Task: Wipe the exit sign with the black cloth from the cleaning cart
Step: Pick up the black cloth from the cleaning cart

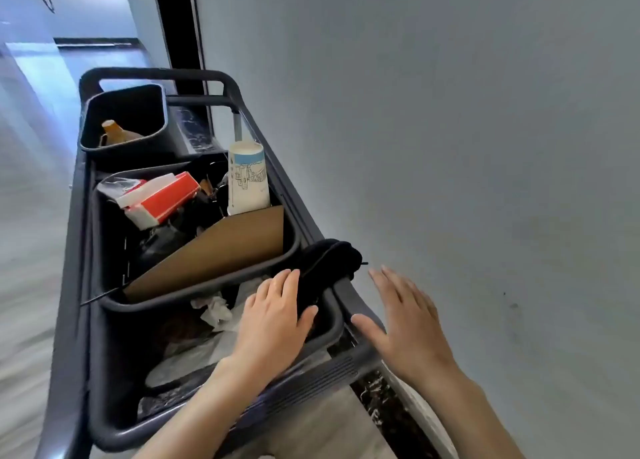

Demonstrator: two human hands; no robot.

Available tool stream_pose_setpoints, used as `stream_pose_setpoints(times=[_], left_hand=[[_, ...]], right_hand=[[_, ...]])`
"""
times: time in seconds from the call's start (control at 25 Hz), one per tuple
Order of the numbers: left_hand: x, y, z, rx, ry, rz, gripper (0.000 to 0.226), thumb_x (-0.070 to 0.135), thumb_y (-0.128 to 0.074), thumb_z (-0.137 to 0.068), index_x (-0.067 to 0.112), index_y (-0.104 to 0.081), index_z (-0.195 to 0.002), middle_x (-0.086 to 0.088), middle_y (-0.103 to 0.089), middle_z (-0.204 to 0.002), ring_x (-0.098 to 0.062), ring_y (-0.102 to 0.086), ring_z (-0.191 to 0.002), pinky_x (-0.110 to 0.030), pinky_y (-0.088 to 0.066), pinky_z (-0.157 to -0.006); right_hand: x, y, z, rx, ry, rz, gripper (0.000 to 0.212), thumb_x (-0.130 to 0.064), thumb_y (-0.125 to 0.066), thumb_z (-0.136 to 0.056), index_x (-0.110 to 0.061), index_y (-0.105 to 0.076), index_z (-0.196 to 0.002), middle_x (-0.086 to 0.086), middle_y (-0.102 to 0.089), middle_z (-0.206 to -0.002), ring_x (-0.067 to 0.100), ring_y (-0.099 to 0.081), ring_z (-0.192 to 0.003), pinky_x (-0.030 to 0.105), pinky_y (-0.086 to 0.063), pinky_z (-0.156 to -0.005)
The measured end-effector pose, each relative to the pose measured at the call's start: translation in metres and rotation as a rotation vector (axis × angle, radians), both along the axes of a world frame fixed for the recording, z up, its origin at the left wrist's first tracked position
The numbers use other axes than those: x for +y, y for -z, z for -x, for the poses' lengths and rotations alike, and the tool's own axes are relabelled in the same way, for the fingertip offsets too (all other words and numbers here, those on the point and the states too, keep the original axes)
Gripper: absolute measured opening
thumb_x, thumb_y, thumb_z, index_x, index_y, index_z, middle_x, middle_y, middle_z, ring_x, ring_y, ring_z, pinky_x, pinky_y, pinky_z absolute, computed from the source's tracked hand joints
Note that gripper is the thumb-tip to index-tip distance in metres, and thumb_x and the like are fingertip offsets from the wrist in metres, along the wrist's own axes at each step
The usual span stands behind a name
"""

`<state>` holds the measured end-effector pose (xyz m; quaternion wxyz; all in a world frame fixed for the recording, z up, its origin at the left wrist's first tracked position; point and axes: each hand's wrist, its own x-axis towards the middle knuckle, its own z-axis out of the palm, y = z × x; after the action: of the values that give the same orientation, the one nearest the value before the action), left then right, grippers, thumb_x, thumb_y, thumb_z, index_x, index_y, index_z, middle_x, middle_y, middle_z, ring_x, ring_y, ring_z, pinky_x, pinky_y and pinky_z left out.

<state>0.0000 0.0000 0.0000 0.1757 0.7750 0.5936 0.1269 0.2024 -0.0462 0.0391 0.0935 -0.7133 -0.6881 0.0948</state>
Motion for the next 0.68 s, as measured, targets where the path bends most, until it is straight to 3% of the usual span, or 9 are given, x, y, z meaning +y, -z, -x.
stream_pose_setpoints(times=[0.32,0.52,0.68], left_hand=[[0.058,0.029,-0.019,-0.075,-0.077,0.198,0.072,0.047,-0.049,-0.104,0.019,-0.016,-0.162,-0.001,-0.024,-0.167,-0.022,-0.022,-0.152,-0.041,-0.028,-0.122],[0.082,0.043,-0.035,-0.186,-0.165,0.284,0.075,0.042,-0.059,-0.101,0.022,-0.019,-0.162,0.0,-0.031,-0.164,-0.021,-0.027,-0.151,-0.035,-0.027,-0.12],[0.087,0.054,-0.04,-0.321,-0.241,0.348,0.065,0.032,-0.068,-0.097,0.032,-0.036,-0.152,0.004,-0.057,-0.145,-0.017,-0.052,-0.133,-0.023,-0.042,-0.099]], right_hand=[[0.096,0.019,-0.02,0.057,-0.112,0.102,0.08,-0.054,-0.054,-0.09,-0.031,-0.014,-0.155,-0.002,-0.014,-0.165,0.017,-0.012,-0.15,0.036,-0.015,-0.119],[0.145,0.041,-0.027,0.171,-0.193,0.192,0.08,-0.045,-0.059,-0.091,-0.03,-0.014,-0.156,-0.004,-0.012,-0.165,0.015,-0.01,-0.15,0.036,-0.019,-0.12],[0.165,0.067,-0.025,0.267,-0.234,0.259,0.075,-0.037,-0.063,-0.089,-0.03,-0.025,-0.153,-0.005,-0.031,-0.159,0.014,-0.028,-0.144,0.035,-0.03,-0.114]])
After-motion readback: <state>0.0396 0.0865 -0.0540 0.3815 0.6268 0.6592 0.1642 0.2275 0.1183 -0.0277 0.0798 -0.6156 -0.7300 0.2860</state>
